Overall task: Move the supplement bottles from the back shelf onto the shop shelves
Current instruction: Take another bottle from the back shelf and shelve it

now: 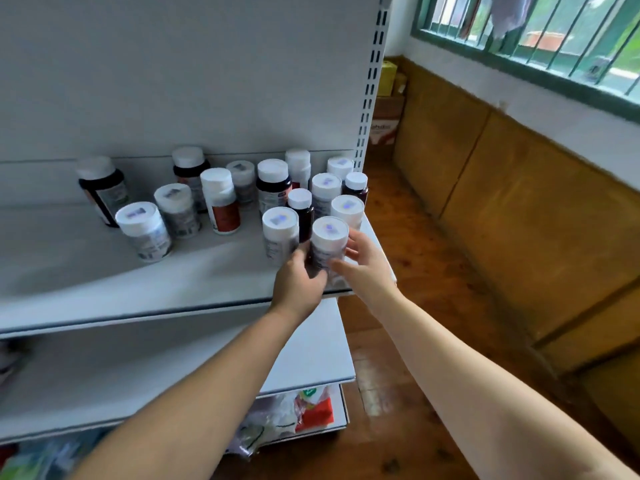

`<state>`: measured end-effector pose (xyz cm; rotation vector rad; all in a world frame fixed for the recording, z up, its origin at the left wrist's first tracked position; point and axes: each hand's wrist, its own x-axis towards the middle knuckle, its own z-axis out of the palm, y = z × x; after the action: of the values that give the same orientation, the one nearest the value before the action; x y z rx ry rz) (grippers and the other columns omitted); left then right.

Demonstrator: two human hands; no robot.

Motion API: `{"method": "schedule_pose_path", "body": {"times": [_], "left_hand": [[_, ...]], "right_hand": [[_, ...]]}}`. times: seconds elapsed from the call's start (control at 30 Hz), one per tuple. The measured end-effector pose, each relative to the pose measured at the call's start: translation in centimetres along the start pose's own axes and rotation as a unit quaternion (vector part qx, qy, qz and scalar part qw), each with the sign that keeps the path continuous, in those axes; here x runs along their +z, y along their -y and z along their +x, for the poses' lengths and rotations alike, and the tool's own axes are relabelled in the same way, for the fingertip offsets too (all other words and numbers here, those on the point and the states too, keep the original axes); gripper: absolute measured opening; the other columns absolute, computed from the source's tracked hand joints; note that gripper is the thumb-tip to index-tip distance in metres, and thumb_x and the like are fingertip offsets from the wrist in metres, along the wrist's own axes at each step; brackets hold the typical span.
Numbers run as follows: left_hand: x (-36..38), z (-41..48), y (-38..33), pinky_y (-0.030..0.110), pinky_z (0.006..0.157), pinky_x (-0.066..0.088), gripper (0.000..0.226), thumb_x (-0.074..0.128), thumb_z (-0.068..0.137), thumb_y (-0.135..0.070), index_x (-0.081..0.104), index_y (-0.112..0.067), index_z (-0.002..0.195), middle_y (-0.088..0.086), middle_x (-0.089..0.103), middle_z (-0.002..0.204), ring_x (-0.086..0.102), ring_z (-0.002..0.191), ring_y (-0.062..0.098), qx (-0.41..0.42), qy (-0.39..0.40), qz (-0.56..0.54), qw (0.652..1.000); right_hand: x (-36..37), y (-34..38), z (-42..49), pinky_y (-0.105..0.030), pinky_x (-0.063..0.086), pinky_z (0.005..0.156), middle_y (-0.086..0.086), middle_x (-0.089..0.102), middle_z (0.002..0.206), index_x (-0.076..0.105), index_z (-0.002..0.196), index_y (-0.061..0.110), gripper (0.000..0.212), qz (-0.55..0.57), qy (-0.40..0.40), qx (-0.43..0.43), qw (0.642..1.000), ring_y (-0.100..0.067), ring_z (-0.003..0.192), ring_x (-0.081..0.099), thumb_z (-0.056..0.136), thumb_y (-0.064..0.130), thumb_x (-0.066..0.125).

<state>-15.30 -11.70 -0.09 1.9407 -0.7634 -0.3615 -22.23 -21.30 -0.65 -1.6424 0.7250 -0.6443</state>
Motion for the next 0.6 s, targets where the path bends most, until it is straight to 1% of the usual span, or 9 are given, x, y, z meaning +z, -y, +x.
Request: {"method": "schedule_pose_path", "body": {"times": [0.1,0.17,0.2,0.27,0.3,0.37,0.43,0.5,0.6], "left_hand": [[0.2,0.0,0.2,0.024,0.086,0.042,0.046,0.063,0.081,-0.014,0.051,-0.014,0.126,0.009,0.063,0.121,0.058,0.111,0.026,0.018,-0.011,-0.006,1.000],[-0.1,-0.2,0.4,0.021,0.085,0.043,0.049,0.068,0.077,-0.014,0.051,-0.015,0.123,0.006,0.062,0.120,0.059,0.108,0.021,0.044,-0.010,-0.015,0.999],[-0.2,-0.3,0.4,0.016,0.082,0.042,0.052,0.071,0.075,-0.016,0.051,-0.016,0.122,0.004,0.062,0.118,0.059,0.107,0.017,0.058,-0.010,-0.022,0.998],[-0.6,-0.9,0.2,0.007,0.076,0.040,0.057,0.077,0.071,-0.022,0.051,-0.019,0.121,0.001,0.060,0.116,0.058,0.102,0.013,0.080,-0.019,-0.045,0.996],[-0.9,-1.1,0.1,0.006,0.076,0.040,0.057,0.079,0.069,-0.025,0.051,-0.022,0.119,0.000,0.059,0.115,0.058,0.099,0.012,0.086,-0.026,-0.061,0.994],[-1.5,-1.6,-0.3,0.017,0.079,0.047,0.056,0.080,0.065,-0.029,0.050,-0.029,0.112,0.001,0.060,0.113,0.059,0.095,0.012,0.084,-0.036,-0.107,0.990],[-2.7,-2.1,-0.8,0.027,0.079,0.051,0.051,0.078,0.065,-0.024,0.052,-0.031,0.108,0.005,0.061,0.113,0.059,0.093,0.013,0.072,-0.040,-0.158,0.984],[-4.1,-2.5,-1.4,0.027,0.080,0.051,0.044,0.076,0.068,-0.012,0.058,-0.030,0.104,0.005,0.064,0.109,0.059,0.089,0.012,0.065,-0.026,-0.210,0.975],[-5.7,-3.2,-1.8,0.023,0.074,0.049,0.037,0.071,0.071,-0.006,0.065,-0.033,0.096,-0.006,0.069,0.092,0.060,0.081,0.006,0.044,0.042,-0.305,0.950]], "right_hand": [[-0.3,0.3,-0.2,-0.015,0.049,0.080,-0.001,0.062,0.111,0.053,0.124,0.013,0.055,0.006,0.004,-0.010,1.000,-0.012,0.099,0.057,0.074,-0.003,0.069],[-0.9,1.0,-0.7,-0.008,0.048,0.072,-0.001,0.062,0.105,0.054,0.120,0.013,0.050,0.020,0.005,-0.023,1.000,-0.010,0.091,0.058,0.074,-0.002,0.069],[-1.2,1.4,-1.0,-0.007,0.048,0.068,-0.001,0.062,0.102,0.055,0.118,0.013,0.048,0.030,0.007,-0.027,0.999,-0.008,0.089,0.058,0.075,-0.001,0.071],[-1.5,2.4,-1.7,-0.013,0.051,0.067,-0.001,0.063,0.100,0.056,0.114,0.016,0.045,0.043,0.015,-0.033,0.998,-0.008,0.086,0.060,0.075,0.007,0.073],[-1.5,2.9,-2.0,-0.018,0.053,0.070,-0.003,0.064,0.101,0.056,0.113,0.017,0.043,0.047,0.019,-0.038,0.998,-0.010,0.087,0.061,0.075,0.010,0.074],[-1.3,3.6,-2.5,-0.029,0.056,0.076,-0.008,0.064,0.104,0.056,0.113,0.018,0.039,0.059,0.034,-0.039,0.997,-0.016,0.091,0.063,0.078,0.014,0.072],[-1.3,4.1,-3.0,-0.035,0.055,0.079,-0.012,0.064,0.106,0.056,0.114,0.018,0.032,0.098,0.060,-0.025,0.993,-0.020,0.094,0.064,0.083,0.016,0.065],[-1.5,4.5,-3.2,-0.038,0.052,0.081,-0.011,0.064,0.105,0.058,0.115,0.018,0.028,0.149,0.093,-0.003,0.985,-0.022,0.095,0.063,0.088,0.014,0.059],[-1.4,5.1,-3.6,-0.033,0.054,0.083,-0.004,0.067,0.102,0.059,0.111,0.020,0.025,0.167,0.133,-0.009,0.977,-0.019,0.095,0.065,0.088,0.011,0.056]]}}
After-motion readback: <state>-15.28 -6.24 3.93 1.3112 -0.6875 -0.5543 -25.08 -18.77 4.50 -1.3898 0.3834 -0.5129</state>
